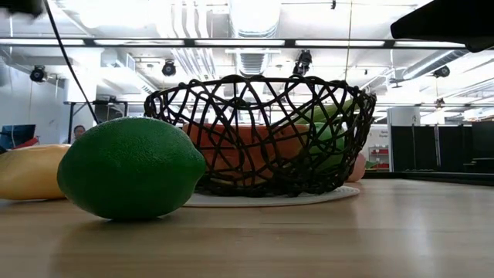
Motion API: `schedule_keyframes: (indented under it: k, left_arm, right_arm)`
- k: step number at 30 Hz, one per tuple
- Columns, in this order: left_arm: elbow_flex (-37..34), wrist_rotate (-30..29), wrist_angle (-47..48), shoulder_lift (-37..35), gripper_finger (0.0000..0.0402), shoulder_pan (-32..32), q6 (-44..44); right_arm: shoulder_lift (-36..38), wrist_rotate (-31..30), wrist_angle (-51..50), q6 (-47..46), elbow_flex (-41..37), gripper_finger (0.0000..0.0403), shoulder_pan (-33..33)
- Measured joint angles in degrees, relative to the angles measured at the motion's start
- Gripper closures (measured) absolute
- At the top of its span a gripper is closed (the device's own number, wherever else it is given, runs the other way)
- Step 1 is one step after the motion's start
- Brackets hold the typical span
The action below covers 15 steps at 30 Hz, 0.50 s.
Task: Build produce basket
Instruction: Put the yellow lemon into the wire basket
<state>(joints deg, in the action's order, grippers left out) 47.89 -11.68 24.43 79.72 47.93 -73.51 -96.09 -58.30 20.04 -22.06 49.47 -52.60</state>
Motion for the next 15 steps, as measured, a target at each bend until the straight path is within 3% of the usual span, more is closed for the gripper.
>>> schedule_keyframes:
  k: [5, 9, 12, 15]
  left_arm:
    - [2.40, -19.52, -5.66, -0.04, 0.0139, -0.72, 17.54]
    - [2.76, -31.48, -16.97, -0.04, 0.0139, -2.22, 34.45]
    - [2.57, -35.12, -25.21, -0.04, 0.0139, -6.12, 46.37]
    - [3.43, -35.23, -27.41, -0.04, 0.0139, -12.23, 53.39]
  right_arm:
    - [0.00, -0.02, 0.02, -0.46, 0.00, 0.0039, 0.00]
    - [0.00, -0.21, 0.23, -0.50, 0.00, 0.0039, 0.02]
    - [0.00, -0.23, 0.48, -0.50, 0.00, 0.0039, 0.11]
    - [0.00, -0.26, 0.75, -0.48, 0.00, 0.0039, 0.28]
